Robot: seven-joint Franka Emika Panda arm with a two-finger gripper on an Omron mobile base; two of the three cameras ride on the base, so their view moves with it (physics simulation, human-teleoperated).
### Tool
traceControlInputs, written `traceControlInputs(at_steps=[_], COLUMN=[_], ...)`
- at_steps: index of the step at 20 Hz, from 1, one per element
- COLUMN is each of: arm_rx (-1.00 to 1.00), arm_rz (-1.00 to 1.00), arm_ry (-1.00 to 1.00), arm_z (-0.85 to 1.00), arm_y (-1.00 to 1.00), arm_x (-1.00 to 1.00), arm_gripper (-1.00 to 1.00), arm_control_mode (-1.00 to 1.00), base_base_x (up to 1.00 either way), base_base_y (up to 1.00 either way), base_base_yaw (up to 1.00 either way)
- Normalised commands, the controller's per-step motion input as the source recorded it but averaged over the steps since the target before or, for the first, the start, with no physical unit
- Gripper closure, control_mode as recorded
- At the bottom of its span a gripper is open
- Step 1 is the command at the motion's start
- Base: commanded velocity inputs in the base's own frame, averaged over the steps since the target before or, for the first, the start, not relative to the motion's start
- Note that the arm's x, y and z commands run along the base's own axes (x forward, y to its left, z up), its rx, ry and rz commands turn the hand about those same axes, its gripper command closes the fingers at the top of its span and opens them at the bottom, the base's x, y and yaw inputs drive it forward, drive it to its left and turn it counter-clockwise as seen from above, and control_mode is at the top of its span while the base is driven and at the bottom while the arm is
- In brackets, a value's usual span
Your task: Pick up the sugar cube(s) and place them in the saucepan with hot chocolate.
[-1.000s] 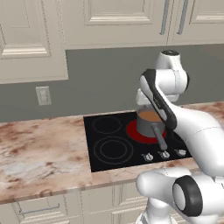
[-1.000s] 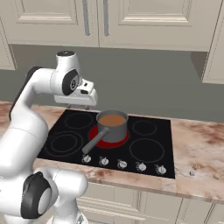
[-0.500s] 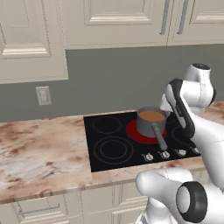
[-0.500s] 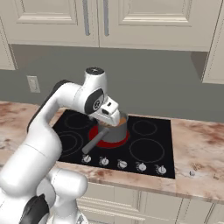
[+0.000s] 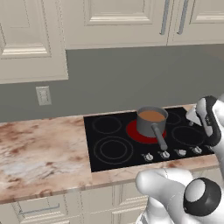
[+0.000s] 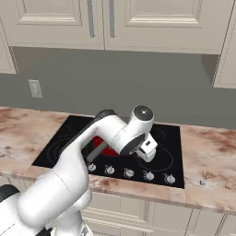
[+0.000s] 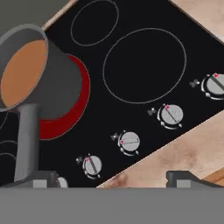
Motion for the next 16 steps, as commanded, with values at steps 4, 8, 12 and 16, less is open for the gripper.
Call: traceControlInputs(at_steps=[4, 8, 12, 16], arm_rx=[0.15, 0.10, 0.02, -0.03], arm_rz=[-0.16, -0.09, -0.02, 0.00], arm_ry=[-0.14, -0.09, -0.12, -0.11], arm_z=[-0.74, -0.56, -0.13, 0.32], arm_y=[-0.94, -0.79, -0.62, -0.10], arm_x=[-0.26, -0.33, -0.47, -0.24], arm_gripper=[-1.00, -1.00, -1.00, -1.00], arm_control_mode=[-1.00, -1.00, -1.00, -1.00], base_base_x=[0.00, 0.00, 0.00, 0.00], base_base_y=[0.00, 0.00, 0.00, 0.00], base_base_yaw=[0.00, 0.00, 0.00, 0.00])
